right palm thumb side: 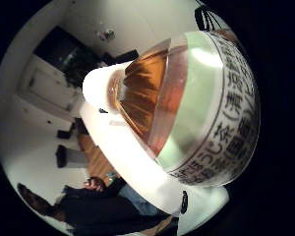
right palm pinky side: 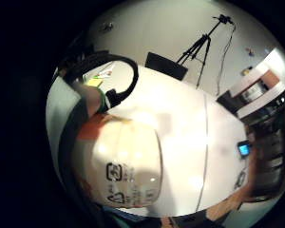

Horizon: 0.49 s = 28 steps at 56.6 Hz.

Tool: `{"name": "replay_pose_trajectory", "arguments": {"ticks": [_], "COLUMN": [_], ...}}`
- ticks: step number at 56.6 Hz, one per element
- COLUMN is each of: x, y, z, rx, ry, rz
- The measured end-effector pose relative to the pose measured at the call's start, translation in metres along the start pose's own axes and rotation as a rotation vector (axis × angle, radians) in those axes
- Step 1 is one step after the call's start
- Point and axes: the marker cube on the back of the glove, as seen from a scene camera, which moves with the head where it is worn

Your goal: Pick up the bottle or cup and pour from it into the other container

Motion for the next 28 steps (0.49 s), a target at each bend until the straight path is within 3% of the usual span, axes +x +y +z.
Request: {"name": "replay_pose_trajectory", "arguments": {"ticks": [4, 28], "x": [-0.006, -0.078], "y": [-0.005, 0.002], "z": [0.002, 0.042], "rx": [-0.024, -0.061], "ry": [0.113, 0.623], "rz": [-0.173, -0.385]}}
